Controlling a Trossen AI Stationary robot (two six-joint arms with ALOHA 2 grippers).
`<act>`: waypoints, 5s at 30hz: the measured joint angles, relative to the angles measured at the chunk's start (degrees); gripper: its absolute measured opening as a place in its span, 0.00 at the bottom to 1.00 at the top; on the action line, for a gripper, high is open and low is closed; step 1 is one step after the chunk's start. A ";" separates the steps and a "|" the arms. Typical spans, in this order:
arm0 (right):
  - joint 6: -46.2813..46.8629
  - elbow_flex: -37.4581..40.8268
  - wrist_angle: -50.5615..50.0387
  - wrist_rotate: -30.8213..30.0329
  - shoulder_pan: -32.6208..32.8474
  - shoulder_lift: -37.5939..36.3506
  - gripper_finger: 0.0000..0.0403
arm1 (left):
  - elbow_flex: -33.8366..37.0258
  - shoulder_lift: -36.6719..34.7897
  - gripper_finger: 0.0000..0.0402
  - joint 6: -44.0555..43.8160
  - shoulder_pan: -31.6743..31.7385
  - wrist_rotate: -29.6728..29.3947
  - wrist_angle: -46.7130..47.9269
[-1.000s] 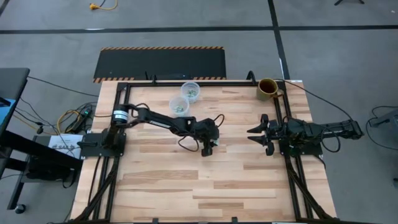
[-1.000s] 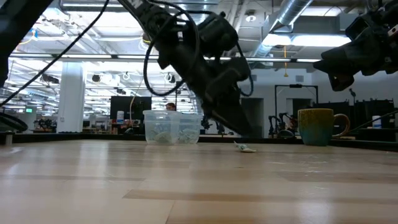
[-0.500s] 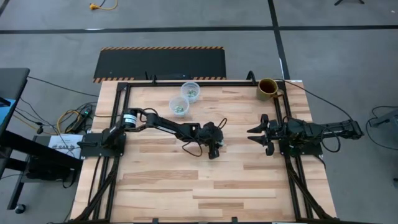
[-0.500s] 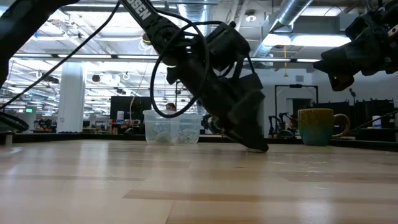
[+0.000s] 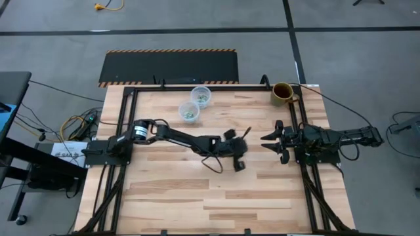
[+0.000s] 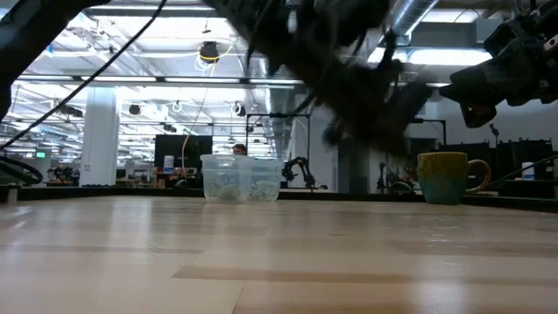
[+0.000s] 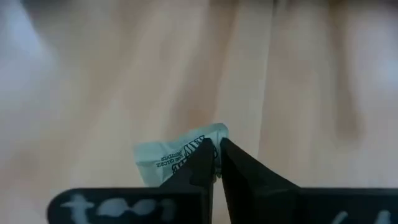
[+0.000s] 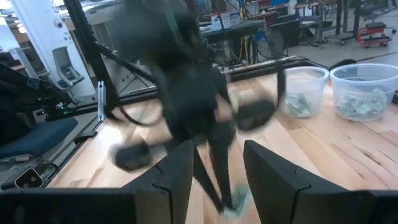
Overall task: Pick and place items into bin
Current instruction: Put the stevia packet into the bottom bin, then return to Home Position
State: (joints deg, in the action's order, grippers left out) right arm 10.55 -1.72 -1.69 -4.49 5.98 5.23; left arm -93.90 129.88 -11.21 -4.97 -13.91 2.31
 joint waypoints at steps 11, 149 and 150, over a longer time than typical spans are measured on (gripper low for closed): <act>0.00 0.00 0.00 0.00 0.00 0.00 0.34 | -28.70 -0.45 0.00 19.21 -1.50 -25.58 28.36; 0.00 0.00 0.06 -0.03 -0.01 0.00 0.34 | 93.47 -129.52 0.43 -1.26 25.61 29.46 -6.71; 0.00 0.00 0.04 -0.02 -0.02 0.00 0.34 | 93.47 -129.52 0.43 -1.35 25.61 29.46 -6.71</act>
State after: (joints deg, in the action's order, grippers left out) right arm 10.55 -1.72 -1.65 -4.51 5.96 5.23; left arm -0.43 0.36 -12.56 20.64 15.55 -4.40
